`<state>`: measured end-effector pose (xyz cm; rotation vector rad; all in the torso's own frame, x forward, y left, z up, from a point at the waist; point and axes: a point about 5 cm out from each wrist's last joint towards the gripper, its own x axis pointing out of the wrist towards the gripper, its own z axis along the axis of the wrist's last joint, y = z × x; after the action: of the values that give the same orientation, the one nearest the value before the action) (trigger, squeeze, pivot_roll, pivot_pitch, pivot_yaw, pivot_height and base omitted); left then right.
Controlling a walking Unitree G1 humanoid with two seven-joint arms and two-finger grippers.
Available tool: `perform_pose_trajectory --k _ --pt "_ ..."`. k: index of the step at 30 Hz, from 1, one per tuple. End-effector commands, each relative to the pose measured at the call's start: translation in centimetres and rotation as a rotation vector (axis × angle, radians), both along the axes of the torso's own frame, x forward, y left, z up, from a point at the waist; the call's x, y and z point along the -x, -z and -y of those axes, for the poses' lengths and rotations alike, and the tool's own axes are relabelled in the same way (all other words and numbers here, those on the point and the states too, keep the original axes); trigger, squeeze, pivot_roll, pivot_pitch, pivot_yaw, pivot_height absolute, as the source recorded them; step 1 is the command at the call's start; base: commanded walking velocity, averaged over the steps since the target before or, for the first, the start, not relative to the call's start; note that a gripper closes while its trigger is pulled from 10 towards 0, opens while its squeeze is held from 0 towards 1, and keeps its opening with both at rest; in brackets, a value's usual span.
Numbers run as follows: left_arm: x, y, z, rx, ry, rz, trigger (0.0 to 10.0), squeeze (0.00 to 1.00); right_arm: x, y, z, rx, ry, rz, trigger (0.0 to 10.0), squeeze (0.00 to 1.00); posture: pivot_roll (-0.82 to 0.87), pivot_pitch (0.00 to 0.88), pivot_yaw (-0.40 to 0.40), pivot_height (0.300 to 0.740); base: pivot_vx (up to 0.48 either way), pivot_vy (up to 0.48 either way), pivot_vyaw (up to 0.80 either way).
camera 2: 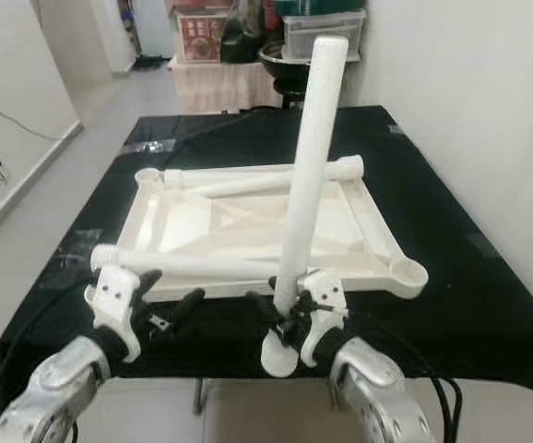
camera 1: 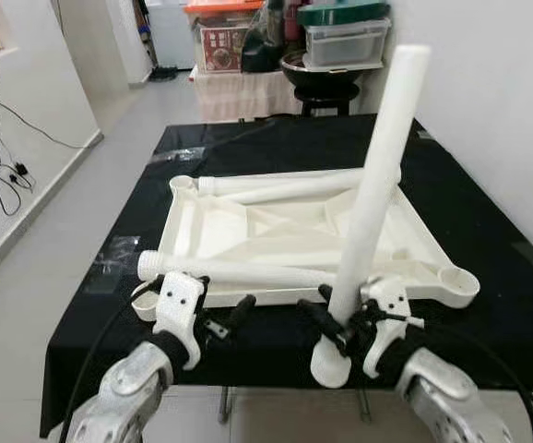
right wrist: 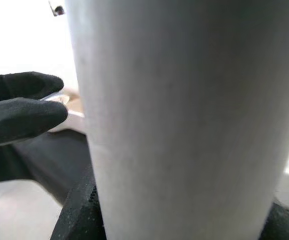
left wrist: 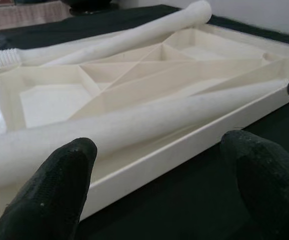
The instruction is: Building children table
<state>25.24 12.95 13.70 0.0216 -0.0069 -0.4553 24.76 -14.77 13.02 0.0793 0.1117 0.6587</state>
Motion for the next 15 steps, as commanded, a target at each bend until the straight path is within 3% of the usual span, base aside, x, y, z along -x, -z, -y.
perform_pose_trajectory --k 1,3,7,15 --pt "0.6 1.5 0.2 -0.044 0.016 -0.036 10.0 0.00 0.6 0.1 -0.6 -0.008 -0.044 -0.012 10.0 0.00 -0.13 0.083 0.049 0.740 0.000 0.000 0.00" --pt "1.5 2.6 0.7 -0.077 0.042 -0.056 10.0 0.00 1.0 0.4 -0.6 -0.009 -0.055 -0.024 10.0 0.00 -0.13 0.083 0.047 0.740 0.000 0.000 0.00" --pt "1.9 2.8 1.2 -0.076 0.056 -0.055 10.0 0.00 1.3 0.1 -0.5 -0.043 -0.078 -0.021 10.0 0.00 -0.13 0.080 0.044 0.740 0.000 0.000 0.00" --pt "1.9 2.6 1.5 -0.047 0.082 -0.033 10.0 0.00 1.4 -1.2 -0.2 -0.089 -0.118 0.000 10.0 0.00 -0.14 0.080 0.042 0.740 0.000 0.000 0.00"
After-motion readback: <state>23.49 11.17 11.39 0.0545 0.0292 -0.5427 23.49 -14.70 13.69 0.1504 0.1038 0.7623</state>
